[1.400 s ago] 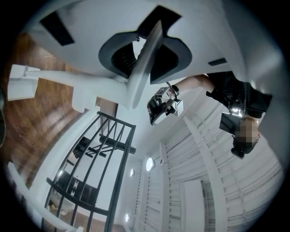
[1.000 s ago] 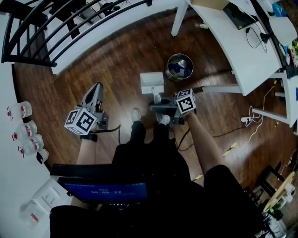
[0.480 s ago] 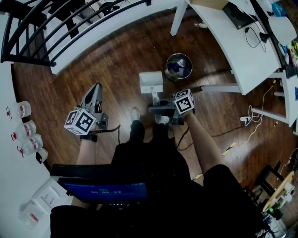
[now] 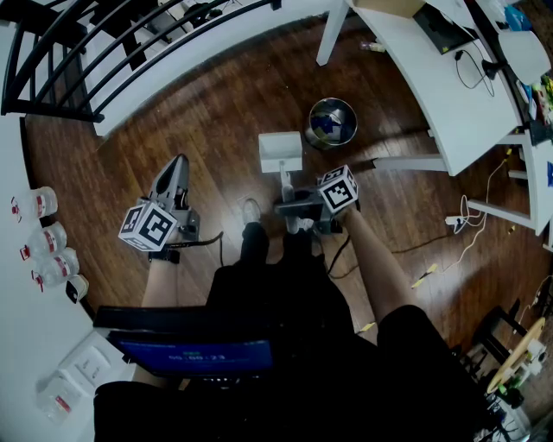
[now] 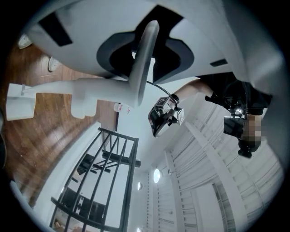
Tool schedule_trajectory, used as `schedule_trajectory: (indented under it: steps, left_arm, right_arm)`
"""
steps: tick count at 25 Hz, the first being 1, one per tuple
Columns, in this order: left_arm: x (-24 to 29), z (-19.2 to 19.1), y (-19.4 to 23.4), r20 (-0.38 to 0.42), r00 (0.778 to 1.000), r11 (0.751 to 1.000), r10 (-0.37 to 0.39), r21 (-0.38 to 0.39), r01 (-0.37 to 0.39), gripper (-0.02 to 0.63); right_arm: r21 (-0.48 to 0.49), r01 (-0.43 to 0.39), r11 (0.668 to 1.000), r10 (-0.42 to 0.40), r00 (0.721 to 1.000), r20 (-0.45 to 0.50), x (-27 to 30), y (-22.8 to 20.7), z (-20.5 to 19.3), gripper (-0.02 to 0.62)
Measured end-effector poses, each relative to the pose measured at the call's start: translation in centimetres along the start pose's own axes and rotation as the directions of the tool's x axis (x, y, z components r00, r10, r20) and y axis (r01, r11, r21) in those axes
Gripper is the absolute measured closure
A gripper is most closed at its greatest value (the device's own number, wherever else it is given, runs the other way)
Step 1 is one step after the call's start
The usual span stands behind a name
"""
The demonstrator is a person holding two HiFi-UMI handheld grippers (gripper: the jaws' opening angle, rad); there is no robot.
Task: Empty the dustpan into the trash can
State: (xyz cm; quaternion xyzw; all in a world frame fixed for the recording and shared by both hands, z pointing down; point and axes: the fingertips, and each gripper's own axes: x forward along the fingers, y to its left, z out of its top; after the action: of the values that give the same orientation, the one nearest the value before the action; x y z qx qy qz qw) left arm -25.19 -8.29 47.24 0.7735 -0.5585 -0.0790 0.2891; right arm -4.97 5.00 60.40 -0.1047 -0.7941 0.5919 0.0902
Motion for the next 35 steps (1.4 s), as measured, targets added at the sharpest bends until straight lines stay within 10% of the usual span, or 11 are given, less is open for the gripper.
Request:
schedule_trajectory:
  steps: [35]
  left_arm:
    - [-1.8, 0.6, 0.1, 0.032, 0.999, 1.0, -0.013, 0.001, 0.013, 0.604]
  right_arm:
    - [0.046, 0.028, 0.999, -0.023, 0.995, -0.092, 1.3, -0.1, -3.7, 0.373]
